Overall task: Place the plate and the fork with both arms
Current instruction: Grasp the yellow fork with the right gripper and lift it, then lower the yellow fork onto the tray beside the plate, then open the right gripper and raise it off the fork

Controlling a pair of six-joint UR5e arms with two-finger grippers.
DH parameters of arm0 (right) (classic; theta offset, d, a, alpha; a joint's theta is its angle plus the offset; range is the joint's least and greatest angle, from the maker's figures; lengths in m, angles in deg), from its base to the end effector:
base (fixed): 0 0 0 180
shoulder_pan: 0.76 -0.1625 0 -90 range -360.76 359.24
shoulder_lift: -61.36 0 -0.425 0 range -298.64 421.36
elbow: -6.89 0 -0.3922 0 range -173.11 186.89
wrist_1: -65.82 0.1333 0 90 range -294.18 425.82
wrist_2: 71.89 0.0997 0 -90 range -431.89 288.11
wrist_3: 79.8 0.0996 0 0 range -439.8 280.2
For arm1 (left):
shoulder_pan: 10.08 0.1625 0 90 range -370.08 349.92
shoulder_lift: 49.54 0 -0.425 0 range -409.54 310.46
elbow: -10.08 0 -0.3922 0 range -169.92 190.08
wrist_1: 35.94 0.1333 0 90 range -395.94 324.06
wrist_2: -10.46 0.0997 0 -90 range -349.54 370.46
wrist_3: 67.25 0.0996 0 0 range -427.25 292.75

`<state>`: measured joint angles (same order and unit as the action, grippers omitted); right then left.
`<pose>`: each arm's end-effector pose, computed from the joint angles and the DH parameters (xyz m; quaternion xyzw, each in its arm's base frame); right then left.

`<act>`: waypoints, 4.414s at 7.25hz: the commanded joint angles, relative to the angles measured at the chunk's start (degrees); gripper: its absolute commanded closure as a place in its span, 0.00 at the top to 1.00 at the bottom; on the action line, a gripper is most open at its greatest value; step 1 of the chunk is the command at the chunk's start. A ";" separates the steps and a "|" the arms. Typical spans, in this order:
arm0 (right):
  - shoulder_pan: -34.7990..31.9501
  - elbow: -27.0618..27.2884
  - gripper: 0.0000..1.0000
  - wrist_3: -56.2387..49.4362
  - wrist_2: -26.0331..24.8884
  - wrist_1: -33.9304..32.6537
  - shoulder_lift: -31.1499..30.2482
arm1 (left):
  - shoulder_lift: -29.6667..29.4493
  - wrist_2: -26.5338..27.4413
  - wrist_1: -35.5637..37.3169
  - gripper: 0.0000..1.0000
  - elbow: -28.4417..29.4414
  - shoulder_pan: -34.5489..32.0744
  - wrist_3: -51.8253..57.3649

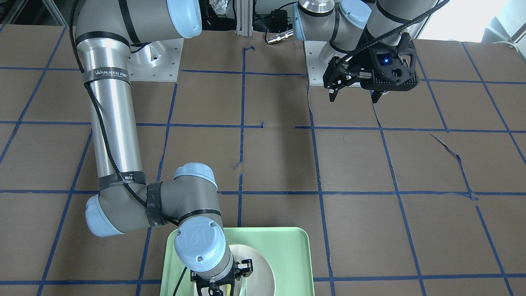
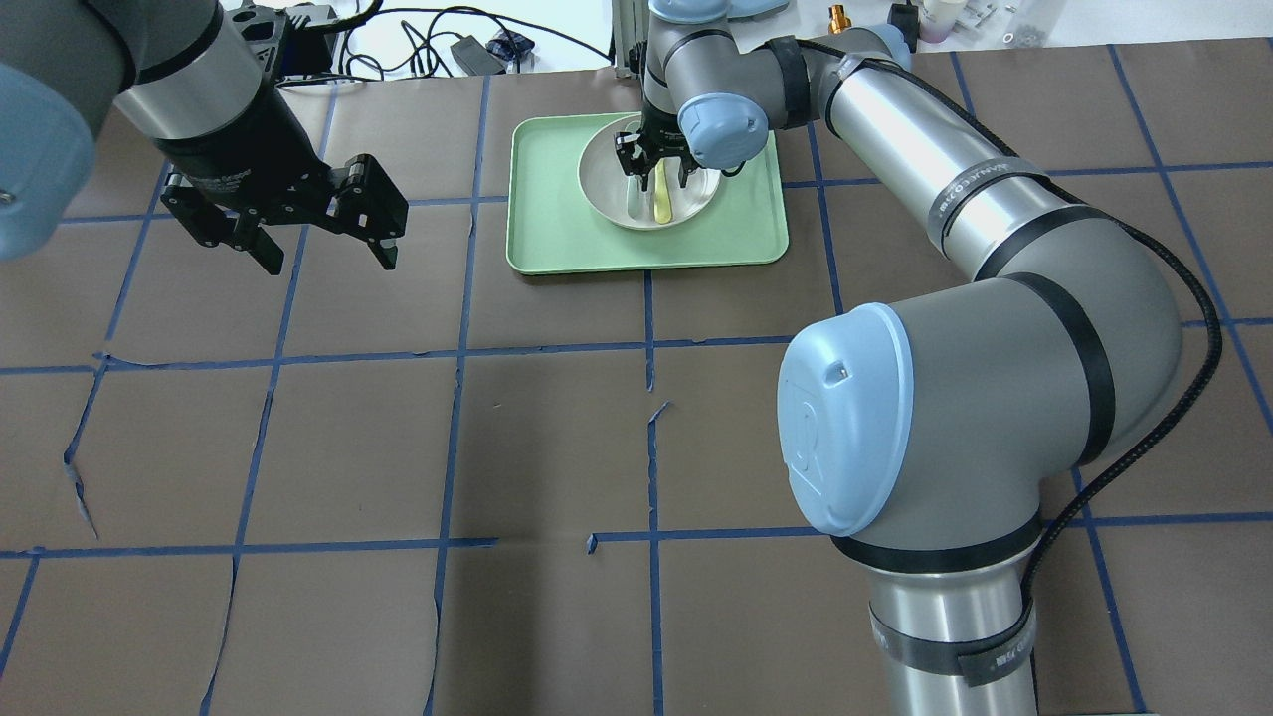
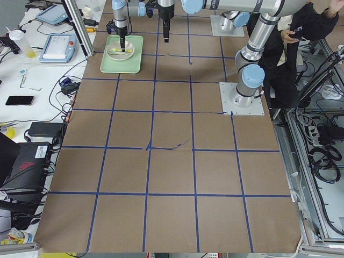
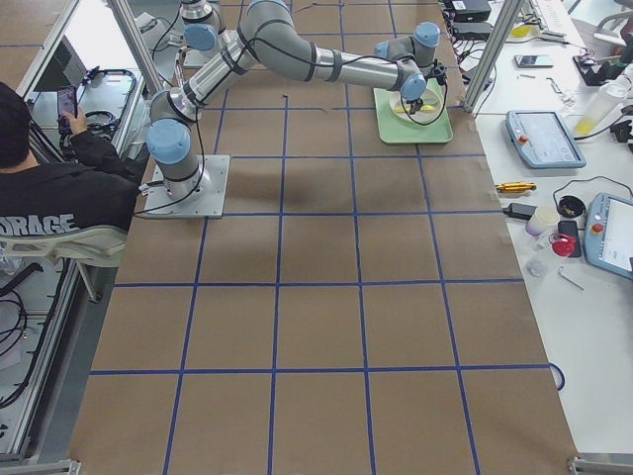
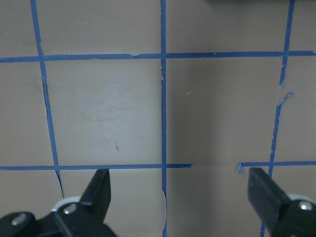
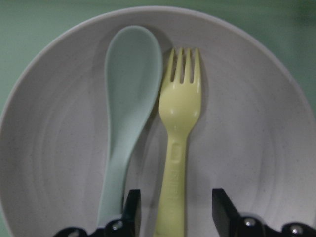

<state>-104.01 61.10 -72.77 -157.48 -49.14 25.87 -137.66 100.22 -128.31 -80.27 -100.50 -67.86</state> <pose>0.3268 -0.7731 0.1955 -0.0562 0.9962 -0.0468 0.0474 -0.1372 -0.4754 0.4967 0.0017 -1.0000 -0.0073 0.0020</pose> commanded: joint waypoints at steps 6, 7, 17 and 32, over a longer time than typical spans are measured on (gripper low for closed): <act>-0.02 0.98 0.36 0.00 0.07 -0.44 0.07 | -0.39 -0.02 0.09 1.00 0.00 -0.01 0.00; 0.06 1.07 0.25 0.00 -0.02 -0.44 0.16 | -0.39 -0.02 0.09 1.00 0.00 -0.01 0.00; 8.76 7.12 0.17 -0.98 -0.90 0.18 -5.65 | -0.65 -0.02 0.44 1.00 0.26 0.16 0.00; 9.02 29.66 1.00 -5.36 -5.10 4.22 -34.74 | -0.13 0.06 0.44 1.00 0.35 0.16 0.00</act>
<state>-95.46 84.10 -78.27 -160.69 -45.58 0.51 -137.97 100.25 -127.87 -80.01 -100.34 -67.87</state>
